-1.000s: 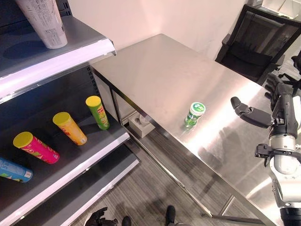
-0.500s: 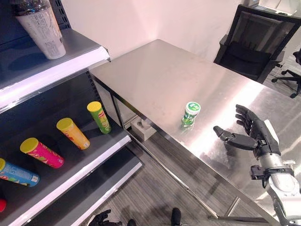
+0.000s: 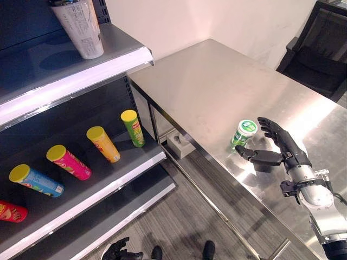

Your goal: Put the goods on the table back onto the shelves and tidy them up.

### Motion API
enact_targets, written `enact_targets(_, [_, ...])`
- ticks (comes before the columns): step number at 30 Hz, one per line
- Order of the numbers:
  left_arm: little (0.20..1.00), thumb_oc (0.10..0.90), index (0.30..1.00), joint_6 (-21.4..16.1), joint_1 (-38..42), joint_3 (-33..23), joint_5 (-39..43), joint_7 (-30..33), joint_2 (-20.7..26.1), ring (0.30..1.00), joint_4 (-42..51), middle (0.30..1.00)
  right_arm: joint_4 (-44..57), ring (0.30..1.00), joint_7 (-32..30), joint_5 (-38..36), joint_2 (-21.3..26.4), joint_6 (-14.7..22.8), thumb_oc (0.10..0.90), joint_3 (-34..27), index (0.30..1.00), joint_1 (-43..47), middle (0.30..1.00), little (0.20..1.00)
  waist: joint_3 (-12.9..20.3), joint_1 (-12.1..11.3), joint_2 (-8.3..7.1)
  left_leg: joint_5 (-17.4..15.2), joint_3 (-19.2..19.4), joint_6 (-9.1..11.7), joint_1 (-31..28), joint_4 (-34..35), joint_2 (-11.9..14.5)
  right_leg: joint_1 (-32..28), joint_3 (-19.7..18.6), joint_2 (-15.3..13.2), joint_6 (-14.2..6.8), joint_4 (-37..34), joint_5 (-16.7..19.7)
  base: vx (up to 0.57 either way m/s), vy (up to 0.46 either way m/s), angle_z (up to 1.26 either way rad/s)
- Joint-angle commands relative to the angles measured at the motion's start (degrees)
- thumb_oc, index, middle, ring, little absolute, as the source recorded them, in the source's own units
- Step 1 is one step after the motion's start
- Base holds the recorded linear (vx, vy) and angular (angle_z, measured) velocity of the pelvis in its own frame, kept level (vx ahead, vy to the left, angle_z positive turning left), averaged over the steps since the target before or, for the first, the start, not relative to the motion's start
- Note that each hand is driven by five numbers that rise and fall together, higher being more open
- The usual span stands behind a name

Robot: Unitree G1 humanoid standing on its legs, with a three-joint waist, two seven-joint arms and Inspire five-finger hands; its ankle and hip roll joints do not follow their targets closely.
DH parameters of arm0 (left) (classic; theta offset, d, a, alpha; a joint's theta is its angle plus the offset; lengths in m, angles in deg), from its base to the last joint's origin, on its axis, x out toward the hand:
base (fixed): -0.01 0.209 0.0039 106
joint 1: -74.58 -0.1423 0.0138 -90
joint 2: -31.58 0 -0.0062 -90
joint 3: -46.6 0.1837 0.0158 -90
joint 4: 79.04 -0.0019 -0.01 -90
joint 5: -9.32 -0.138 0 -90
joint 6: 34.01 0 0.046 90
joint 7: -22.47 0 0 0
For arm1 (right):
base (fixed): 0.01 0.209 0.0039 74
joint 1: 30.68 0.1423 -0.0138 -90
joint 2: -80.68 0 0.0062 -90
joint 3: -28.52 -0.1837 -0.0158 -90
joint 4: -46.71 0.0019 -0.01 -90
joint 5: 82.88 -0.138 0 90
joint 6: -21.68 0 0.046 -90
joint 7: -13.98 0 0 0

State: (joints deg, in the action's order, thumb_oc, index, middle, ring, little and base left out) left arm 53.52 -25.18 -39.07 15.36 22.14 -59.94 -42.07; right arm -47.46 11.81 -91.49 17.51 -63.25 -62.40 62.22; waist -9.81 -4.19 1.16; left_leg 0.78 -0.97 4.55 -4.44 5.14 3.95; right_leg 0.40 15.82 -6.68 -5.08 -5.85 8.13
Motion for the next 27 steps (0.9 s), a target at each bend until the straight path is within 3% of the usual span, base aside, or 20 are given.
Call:
enact_targets(1, [0.900, 0.800, 0.900, -1.76, 1.83, 3.12, -1.53, 0.75, 3.40, 0.900, -1.49, 0.900, 2.77, 0.900, -2.86, 0.90, 3.47, 3.84, 0.800, -0.12, 0.900, 7.73, 0.900, 0.900, 1.19, -0.31, -2.39, -0.17, 4.06, 1.85, 3.25, -0.14, 1.40, -5.71, 2.49, -3.55, -4.88, 0.85, -6.99, 0.02, -0.008, 0.15])
enact_targets(3, [0.900, 0.800, 0.900, -1.73, 2.02, 3.10, -1.19, 1.00, 3.36, 0.900, -1.33, 0.900, 1.58, 0.848, -2.88, 1.77, 3.96, 3.21, 0.765, 1.30, 0.848, 8.55, 0.848, 0.848, 1.13, -0.59, -2.47, -0.11, 3.68, 1.92, 3.43, -0.14, 1.38, -5.79, 2.79, -3.58, -4.84, 0.85, -7.00, 0.01, -0.004, 0.17])
enact_targets(4, [0.900, 0.800, 0.900, -1.75, 2.14, 3.12, -1.13, 1.15, 3.33, 0.900, -1.32, 0.900, 1.29, 0.742, -2.83, 1.96, 4.13, 2.91, 0.695, 1.77, 0.742, 8.69, 0.742, 0.742, 1.11, -0.64, -2.53, -0.08, 3.59, 1.93, 3.49, -0.14, 1.34, -5.82, 2.96, -3.56, -4.84, 0.85, -7.02, 0.01, -0.004, 0.09])
enact_targets(6, [0.900, 0.800, 0.900, -1.76, 2.25, 3.12, -0.99, 1.27, 3.34, 0.900, -1.31, 0.900, 1.07, 0.382, -2.49, 1.82, 4.58, 2.69, 0.455, 2.19, 0.382, 8.74, 0.382, 0.382, 1.06, -0.81, -2.65, -0.01, 3.37, 1.95, 3.63, -0.14, 1.32, -5.84, 3.27, -3.59, -4.85, 0.86, -7.05, 0.01, -0.003, 0.02])
enact_targets(7, [0.900, 0.800, 0.900, -1.76, 2.25, 3.12, -0.99, 1.27, 3.34, 0.900, -1.31, 0.900, 1.05, 0.300, -2.49, 1.81, 4.58, 2.70, 0.400, 2.20, 0.300, 8.76, 0.300, 0.300, 1.06, -0.78, -2.64, 0.00, 3.35, 1.95, 3.64, -0.14, 1.32, -5.84, 3.30, -3.59, -4.85, 0.86, -7.05, 0.00, 0.000, 0.00])
enact_targets(17, [0.900, 0.800, 0.900, -1.47, 2.27, 3.04, -0.36, 1.62, 3.45, 0.900, -1.34, 0.900, 1.12, 0.300, -3.03, 1.87, 5.34, 2.48, 0.400, 2.76, 0.300, 9.61, 0.300, 0.300, 0.90, -1.12, -3.01, -0.06, 2.86, 1.92, 3.74, -0.14, 1.35, -6.00, 3.87, -3.79, -4.89, 0.88, -7.14, 0.01, -0.001, 0.05])
enact_targets(22, [0.900, 0.800, 0.900, -1.48, 2.40, 2.78, -0.22, 1.75, 3.41, 0.900, -1.18, 0.900, 2.14, 0.300, -3.60, 2.47, 5.78, 2.50, 0.400, 1.10, 0.300, 8.74, 0.300, 0.300, 1.07, -0.95, -3.16, -0.27, 3.02, 1.87, 3.49, -0.14, 1.40, -6.14, 3.77, -3.76, -4.90, 0.89, -7.24, 0.00, 0.000, 0.01])
enact_targets(27, [0.900, 0.800, 0.900, -1.54, 2.50, 2.06, 0.20, 1.46, 3.83, 0.900, -0.08, 0.900, 6.85, 0.300, -4.44, 1.96, 9.30, 3.86, 0.400, -3.11, 0.300, 9.77, 0.300, 0.300, 1.63, -0.70, -3.53, -0.49, 3.22, 2.07, 2.88, -0.14, 1.76, -6.51, 3.43, -3.51, -4.83, 0.89, -7.63, -0.01, -0.015, 0.00])
